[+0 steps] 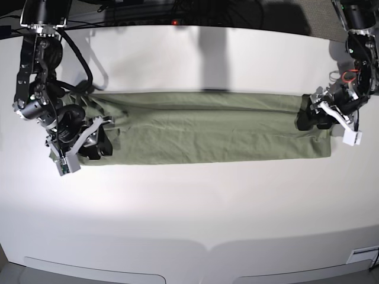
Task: Fold the T-shirt properly
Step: 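Regrasp both ends of the folded strip with both grippers, then lift both strip ends and fold them toward the strip's middle, then lay the folded ends down and press the bundle flat with both grippers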
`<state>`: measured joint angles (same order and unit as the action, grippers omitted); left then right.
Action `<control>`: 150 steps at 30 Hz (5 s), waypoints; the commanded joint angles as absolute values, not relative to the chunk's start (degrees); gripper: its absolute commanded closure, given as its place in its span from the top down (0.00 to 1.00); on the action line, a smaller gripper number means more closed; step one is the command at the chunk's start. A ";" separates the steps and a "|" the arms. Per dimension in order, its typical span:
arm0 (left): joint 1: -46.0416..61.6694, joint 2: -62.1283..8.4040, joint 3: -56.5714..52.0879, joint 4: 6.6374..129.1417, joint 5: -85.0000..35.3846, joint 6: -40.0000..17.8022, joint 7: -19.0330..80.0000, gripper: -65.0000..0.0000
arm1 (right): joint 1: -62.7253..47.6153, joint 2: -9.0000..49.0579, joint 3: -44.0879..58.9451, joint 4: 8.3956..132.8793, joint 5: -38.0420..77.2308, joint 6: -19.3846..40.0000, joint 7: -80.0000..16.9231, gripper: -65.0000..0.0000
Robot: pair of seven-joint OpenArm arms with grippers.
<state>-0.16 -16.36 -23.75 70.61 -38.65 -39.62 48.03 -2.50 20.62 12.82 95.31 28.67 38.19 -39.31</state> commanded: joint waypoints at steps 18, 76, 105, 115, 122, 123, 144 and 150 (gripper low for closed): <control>-8.71 -22.09 -24.08 72.12 -30.61 -40.00 50.68 0.70 | -1.61 21.41 13.13 96.38 29.21 38.41 -37.95 0.31; -8.01 -22.35 -24.05 56.16 -64.97 -40.00 65.60 0.00 | 0.30 21.41 13.13 96.38 29.21 38.41 -37.56 0.31; -8.25 7.01 -23.94 72.42 -65.63 -40.00 73.45 0.00 | 7.62 11.92 13.13 96.38 28.53 38.39 -37.80 0.31; -8.25 8.58 -20.56 72.34 -65.14 -40.00 71.75 0.17 | 7.64 11.92 13.13 96.38 28.53 38.41 -37.76 0.31; -8.34 8.56 -12.12 72.36 -67.96 -40.00 74.52 0.40 | 7.64 11.92 13.13 96.38 28.53 38.41 -37.67 0.31; -8.38 8.56 -10.20 72.36 -67.96 -40.00 75.13 0.40 | 7.64 11.92 13.13 96.38 28.53 38.41 -37.67 0.31; -4.86 7.70 -4.03 71.44 -24.77 -40.00 45.82 0.40 | 7.66 12.08 18.37 96.38 26.20 38.37 -38.17 0.31; -2.04 3.60 -4.03 68.97 -17.45 -40.00 39.68 0.40 | 7.60 12.43 23.51 96.38 26.24 38.35 -40.73 0.31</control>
